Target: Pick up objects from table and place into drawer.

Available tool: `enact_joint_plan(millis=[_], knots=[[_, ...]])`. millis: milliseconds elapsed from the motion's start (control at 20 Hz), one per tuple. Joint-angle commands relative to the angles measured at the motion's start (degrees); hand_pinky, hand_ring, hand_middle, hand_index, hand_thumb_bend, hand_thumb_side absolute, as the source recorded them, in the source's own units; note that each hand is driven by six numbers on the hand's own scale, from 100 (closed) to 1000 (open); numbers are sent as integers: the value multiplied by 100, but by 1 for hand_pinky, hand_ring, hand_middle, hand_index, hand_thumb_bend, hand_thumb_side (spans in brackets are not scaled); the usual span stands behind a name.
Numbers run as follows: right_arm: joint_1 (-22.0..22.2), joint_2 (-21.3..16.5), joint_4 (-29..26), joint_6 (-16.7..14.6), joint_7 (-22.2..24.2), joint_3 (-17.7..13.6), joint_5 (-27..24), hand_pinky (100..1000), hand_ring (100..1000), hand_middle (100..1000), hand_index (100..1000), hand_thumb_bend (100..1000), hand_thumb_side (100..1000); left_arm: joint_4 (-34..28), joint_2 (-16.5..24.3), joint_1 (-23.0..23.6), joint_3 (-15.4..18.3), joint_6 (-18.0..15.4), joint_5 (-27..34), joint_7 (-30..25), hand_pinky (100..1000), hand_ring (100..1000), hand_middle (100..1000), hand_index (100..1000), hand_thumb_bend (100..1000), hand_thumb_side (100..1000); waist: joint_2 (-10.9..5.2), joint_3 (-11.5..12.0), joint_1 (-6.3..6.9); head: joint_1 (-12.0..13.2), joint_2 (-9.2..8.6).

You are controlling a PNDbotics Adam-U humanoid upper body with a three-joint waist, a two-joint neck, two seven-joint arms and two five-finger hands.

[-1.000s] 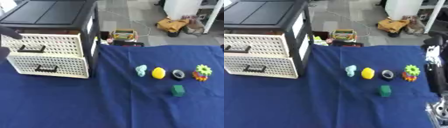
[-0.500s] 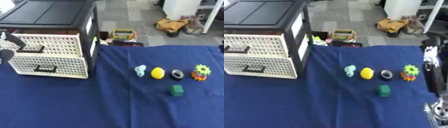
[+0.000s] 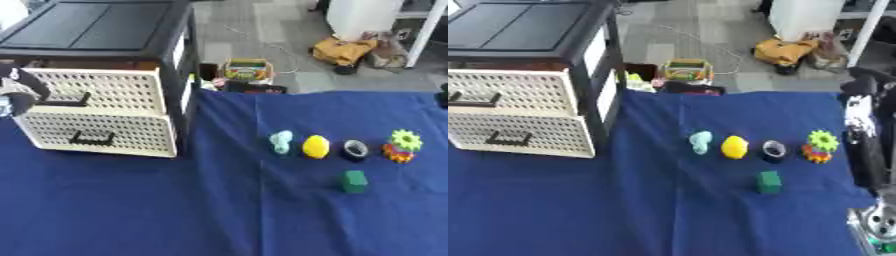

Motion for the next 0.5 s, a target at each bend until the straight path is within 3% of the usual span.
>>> enact_joint_plan(millis=[50,400,500], knots=[[-46,-133,-94,-9,33,-11,16,587,587,563,750,100,914,256,-38,-235,-51,-209,-261,-6,100,100,100,878,484,1000,-132,-1,16,21,-92],[-53,-113,-94,-10,44,-6,16,587,587,562,749,100,913,611,-208,-376,-30,-600,-850,-6,100,100,100,894,522,1000,-89,-29,12,42,-115],[-55,-104,-94,-11,52,-3,18,587,587,561,748,100,913,667,-254,-380,-2,-657,-1008,-6,100,100,100,895,505,965,-76,-36,12,48,-117]])
